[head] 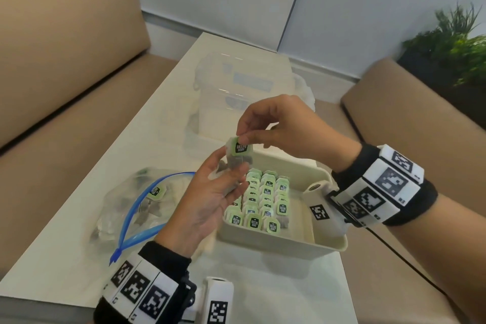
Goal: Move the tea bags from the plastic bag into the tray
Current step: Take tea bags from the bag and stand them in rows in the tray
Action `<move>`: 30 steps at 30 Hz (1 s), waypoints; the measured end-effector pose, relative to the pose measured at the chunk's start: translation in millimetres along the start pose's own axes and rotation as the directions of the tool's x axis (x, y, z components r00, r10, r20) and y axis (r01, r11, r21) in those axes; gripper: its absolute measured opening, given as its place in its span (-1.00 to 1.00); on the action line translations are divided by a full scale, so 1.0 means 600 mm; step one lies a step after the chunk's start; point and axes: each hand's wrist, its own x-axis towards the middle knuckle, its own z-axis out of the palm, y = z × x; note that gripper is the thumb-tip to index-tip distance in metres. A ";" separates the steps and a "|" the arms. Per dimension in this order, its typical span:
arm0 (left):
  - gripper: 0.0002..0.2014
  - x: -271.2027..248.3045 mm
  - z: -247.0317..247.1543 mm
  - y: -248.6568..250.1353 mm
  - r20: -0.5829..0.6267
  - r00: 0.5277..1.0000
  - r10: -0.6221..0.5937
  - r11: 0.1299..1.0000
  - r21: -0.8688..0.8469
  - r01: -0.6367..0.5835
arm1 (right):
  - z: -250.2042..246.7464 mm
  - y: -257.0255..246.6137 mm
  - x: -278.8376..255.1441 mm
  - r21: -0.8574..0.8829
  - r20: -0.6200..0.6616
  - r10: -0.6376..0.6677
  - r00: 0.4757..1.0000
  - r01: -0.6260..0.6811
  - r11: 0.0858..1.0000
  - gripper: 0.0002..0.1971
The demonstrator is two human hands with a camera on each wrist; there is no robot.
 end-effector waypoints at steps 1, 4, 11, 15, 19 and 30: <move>-0.61 0.001 0.002 0.004 0.014 1.000 0.015 1.000 0.010 -0.015 | -0.001 -0.002 -0.001 0.004 -0.004 -0.008 1.000 0.008 1.000 -0.90; -0.72 0.000 0.010 0.013 0.025 0.997 0.071 0.997 0.041 -0.072 | -0.005 -0.004 -0.004 0.014 -0.024 -0.021 0.999 0.022 1.000 -0.91; -0.79 -0.005 0.020 0.015 0.016 0.989 0.145 0.984 0.103 -0.146 | -0.012 0.003 -0.012 0.044 -0.031 -0.006 0.999 0.007 0.999 -0.90; -0.69 -0.007 0.014 0.013 -0.010 0.998 0.058 0.995 0.077 -0.057 | -0.020 0.009 -0.024 -0.027 -0.013 0.008 1.000 -0.008 1.000 -0.89; -0.48 -0.005 -0.011 0.016 -0.079 0.997 0.003 1.000 -0.028 -0.005 | -0.051 0.041 -0.046 -0.234 0.124 0.094 0.988 -0.063 0.970 -0.92; -0.60 0.008 -0.035 0.023 -0.089 0.978 -0.189 0.954 -0.253 0.161 | 0.059 0.243 -0.066 -0.704 0.528 0.623 0.577 -0.113 0.701 -0.76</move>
